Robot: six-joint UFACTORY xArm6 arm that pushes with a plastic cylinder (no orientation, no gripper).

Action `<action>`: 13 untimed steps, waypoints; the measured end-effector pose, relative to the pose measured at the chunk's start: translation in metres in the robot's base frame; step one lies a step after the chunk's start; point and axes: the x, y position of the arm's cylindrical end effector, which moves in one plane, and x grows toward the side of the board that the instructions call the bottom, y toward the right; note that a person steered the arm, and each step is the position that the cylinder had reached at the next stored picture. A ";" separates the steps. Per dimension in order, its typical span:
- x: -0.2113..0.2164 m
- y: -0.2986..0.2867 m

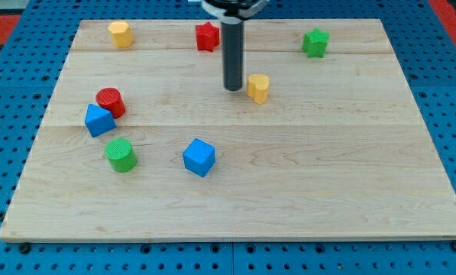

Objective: Group up the green circle and blue triangle at the left side of the blue cube

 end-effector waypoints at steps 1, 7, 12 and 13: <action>0.031 0.066; 0.067 -0.006; 0.097 -0.125; 0.103 -0.160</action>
